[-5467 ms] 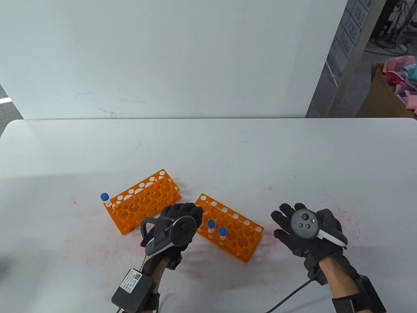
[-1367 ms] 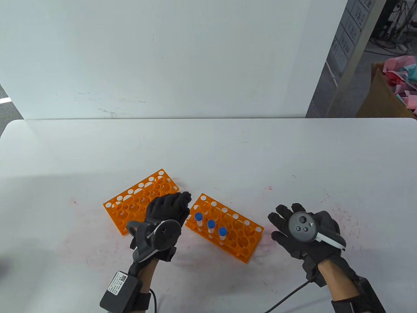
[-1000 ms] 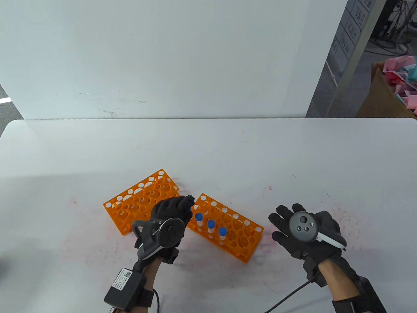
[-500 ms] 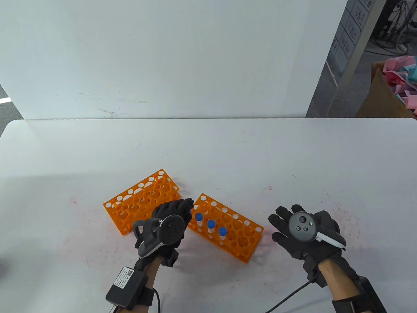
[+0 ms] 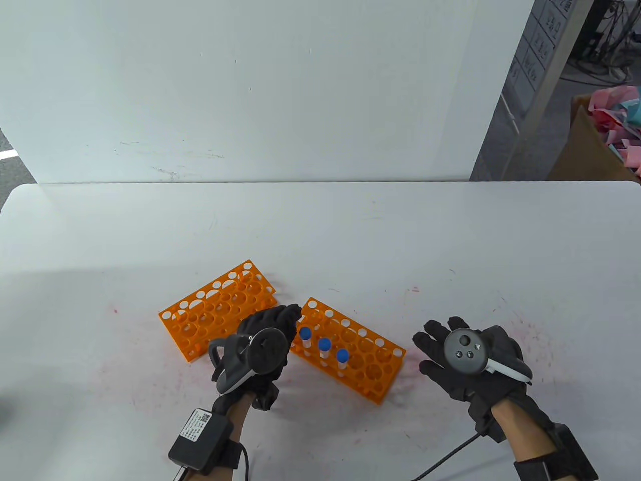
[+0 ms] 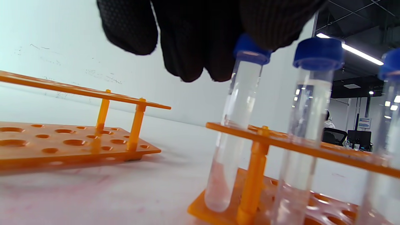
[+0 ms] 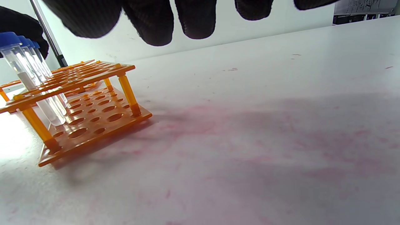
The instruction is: Transfer 4 test tubes between racks (Left hand only)
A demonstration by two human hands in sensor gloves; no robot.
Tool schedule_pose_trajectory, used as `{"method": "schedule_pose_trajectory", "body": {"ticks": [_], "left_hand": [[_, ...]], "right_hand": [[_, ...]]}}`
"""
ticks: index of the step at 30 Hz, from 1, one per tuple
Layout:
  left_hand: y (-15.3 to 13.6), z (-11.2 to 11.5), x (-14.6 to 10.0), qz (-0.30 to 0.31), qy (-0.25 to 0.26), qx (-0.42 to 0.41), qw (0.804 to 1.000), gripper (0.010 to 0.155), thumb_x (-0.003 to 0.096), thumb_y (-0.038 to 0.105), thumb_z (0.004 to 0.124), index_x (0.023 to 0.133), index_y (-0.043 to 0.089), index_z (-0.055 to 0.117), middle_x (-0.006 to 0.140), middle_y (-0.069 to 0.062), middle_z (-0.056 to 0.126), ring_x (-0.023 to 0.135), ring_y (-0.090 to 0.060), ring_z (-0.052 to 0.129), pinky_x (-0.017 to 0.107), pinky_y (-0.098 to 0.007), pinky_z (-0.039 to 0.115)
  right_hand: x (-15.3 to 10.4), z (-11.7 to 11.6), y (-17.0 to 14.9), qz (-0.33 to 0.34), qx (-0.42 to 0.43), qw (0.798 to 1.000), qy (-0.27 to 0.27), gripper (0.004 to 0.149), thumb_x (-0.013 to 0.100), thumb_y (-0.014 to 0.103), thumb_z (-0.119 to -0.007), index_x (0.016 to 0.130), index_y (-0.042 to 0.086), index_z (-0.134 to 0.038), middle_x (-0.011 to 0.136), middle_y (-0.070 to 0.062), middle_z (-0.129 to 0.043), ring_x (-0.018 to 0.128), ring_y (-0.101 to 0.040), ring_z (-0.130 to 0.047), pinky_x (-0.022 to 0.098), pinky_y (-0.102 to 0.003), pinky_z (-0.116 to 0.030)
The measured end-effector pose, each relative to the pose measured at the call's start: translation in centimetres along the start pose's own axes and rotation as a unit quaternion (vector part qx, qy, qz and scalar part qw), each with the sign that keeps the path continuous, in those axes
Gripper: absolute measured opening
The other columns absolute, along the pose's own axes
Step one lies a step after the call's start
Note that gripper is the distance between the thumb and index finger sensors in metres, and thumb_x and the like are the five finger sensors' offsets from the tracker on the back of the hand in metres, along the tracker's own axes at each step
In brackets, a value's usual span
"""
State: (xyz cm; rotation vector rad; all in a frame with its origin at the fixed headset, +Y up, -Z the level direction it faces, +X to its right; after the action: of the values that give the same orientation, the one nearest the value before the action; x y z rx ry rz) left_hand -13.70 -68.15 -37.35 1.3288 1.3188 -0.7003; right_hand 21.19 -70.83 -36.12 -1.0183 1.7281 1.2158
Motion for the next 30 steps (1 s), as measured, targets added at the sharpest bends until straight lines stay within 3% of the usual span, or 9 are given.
{"method": "schedule_pose_trajectory", "body": {"ticks": [8,11,14,22,27,30], "left_hand": [[-0.7,-0.1,0.2,-0.016,-0.026,-0.037,0.999,0.051,0.0488,0.04,0.073,0.099,0.034,0.066,0.101,0.0,0.083,0.089,-0.03,0.089,0.066,-0.054,0.075],[-1.0,-1.3,-0.4,-0.008,-0.008,0.046,0.999,0.065,0.0467,0.049,0.075,0.107,0.039,0.051,0.11,-0.003,0.073,0.097,-0.034,0.081,0.068,-0.057,0.071],[-1.4,-2.9,-0.7,0.001,0.02,0.142,0.99,0.068,0.0455,0.055,0.073,0.107,0.038,0.051,0.112,-0.003,0.07,0.1,-0.034,0.078,0.069,-0.058,0.07],[-4.7,-6.3,-1.8,-0.045,0.001,0.196,0.98,0.072,0.0469,0.06,0.068,0.111,0.04,0.041,0.121,-0.004,0.056,0.11,-0.039,0.062,0.073,-0.063,0.062],[-6.4,-4.7,-3.5,-0.075,0.027,0.168,0.983,0.072,0.047,0.06,0.068,0.111,0.039,0.043,0.121,-0.005,0.054,0.11,-0.041,0.059,0.073,-0.064,0.061],[-6.5,-3.5,-3.4,-0.075,-0.005,0.19,0.979,0.072,0.0468,0.06,0.068,0.111,0.039,0.043,0.121,-0.005,0.053,0.111,-0.041,0.057,0.073,-0.064,0.061]], "right_hand": [[0.1,-0.2,0.0,-0.005,-0.004,1.0,0.003,0.061,0.054,0.053,-0.058,0.109,0.028,-0.048,0.12,-0.01,-0.039,0.103,-0.055,-0.032,0.066,-0.078,-0.037],[-0.2,0.2,-0.1,-0.009,0.004,1.0,-0.008,0.061,0.054,0.052,-0.058,0.109,0.028,-0.048,0.12,-0.01,-0.039,0.103,-0.055,-0.032,0.066,-0.078,-0.037],[-0.5,0.8,0.2,0.003,0.004,0.999,-0.042,0.06,0.054,0.052,-0.059,0.108,0.027,-0.05,0.119,-0.01,-0.043,0.103,-0.054,-0.036,0.066,-0.077,-0.038],[-0.8,2.1,0.4,0.015,-0.013,0.994,-0.106,0.063,0.053,0.052,-0.059,0.109,0.03,-0.042,0.119,-0.011,-0.038,0.103,-0.053,-0.036,0.067,-0.076,-0.04],[-1.4,2.8,-0.4,-0.007,-0.019,0.989,-0.147,0.066,0.053,0.053,-0.06,0.109,0.03,-0.036,0.12,-0.011,-0.031,0.103,-0.053,-0.033,0.067,-0.076,-0.038],[-1.3,2.9,-0.7,-0.022,-0.036,0.987,-0.153,0.067,0.053,0.054,-0.06,0.11,0.031,-0.033,0.12,-0.01,-0.025,0.103,-0.054,-0.025,0.067,-0.077,-0.034]]}}
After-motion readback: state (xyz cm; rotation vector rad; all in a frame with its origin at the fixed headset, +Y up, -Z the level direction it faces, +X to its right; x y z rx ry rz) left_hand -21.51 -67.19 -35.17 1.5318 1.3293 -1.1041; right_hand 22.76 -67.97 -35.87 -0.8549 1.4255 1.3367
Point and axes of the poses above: the tracker on the back of each hand, its own y axis roughly to the thumb side, its own x axis roughly from the wrist to the fingertips, z = x × y, the point moved 3 cm from there along x, roughly from the wrist to the fingertips
